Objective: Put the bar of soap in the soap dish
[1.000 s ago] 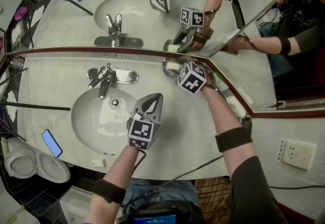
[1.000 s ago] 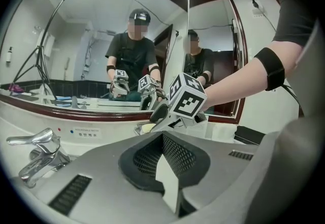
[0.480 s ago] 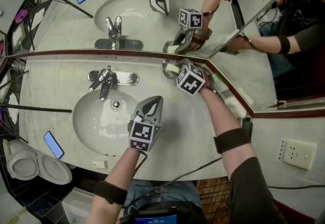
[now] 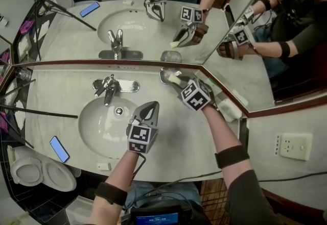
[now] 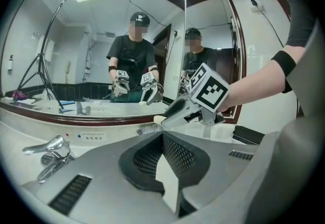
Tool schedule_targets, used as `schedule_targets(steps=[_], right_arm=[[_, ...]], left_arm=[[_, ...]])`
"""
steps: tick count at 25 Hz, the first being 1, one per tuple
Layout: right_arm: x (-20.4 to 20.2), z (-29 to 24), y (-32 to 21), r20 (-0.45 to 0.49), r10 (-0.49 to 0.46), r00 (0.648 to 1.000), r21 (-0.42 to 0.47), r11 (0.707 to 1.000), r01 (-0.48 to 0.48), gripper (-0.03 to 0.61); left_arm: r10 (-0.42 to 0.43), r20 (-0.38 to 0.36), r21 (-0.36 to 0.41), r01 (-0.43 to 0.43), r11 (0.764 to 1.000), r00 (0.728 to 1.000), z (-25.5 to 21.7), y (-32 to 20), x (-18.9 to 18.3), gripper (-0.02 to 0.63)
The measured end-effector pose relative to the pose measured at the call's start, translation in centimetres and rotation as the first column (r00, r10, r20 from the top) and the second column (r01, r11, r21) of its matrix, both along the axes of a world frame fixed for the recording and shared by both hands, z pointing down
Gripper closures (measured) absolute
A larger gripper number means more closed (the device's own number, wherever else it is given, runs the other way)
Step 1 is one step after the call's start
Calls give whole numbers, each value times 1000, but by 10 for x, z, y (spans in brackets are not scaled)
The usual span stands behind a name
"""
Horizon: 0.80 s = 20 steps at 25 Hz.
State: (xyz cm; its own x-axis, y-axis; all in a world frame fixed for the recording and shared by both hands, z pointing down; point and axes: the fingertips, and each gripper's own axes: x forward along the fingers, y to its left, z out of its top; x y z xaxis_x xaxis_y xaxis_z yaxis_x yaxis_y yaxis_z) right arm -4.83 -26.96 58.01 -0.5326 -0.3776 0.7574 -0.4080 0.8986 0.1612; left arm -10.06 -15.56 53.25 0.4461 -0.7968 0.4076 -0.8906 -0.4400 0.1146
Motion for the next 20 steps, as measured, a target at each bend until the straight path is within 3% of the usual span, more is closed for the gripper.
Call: schedule_targets(steps=[4, 10, 15, 20], right_arm=[[16, -32, 28, 139, 101, 985, -6, 995, -101, 423], [53, -64, 88, 364, 303, 881, -93, 953, -290, 423], [79, -81, 121, 427, 380, 821, -113, 923, -369, 423], [96, -68, 149, 387, 406, 828, -96, 911, -401, 423]], left_arm=[[5, 13, 14, -5, 1000, 1000, -19, 9, 1, 612], [25, 24, 30, -26, 999, 999, -43, 41, 7, 612], [45, 34, 60, -47, 997, 998, -62, 54, 12, 612], [92, 61, 58, -96, 994, 994, -60, 70, 23, 612]])
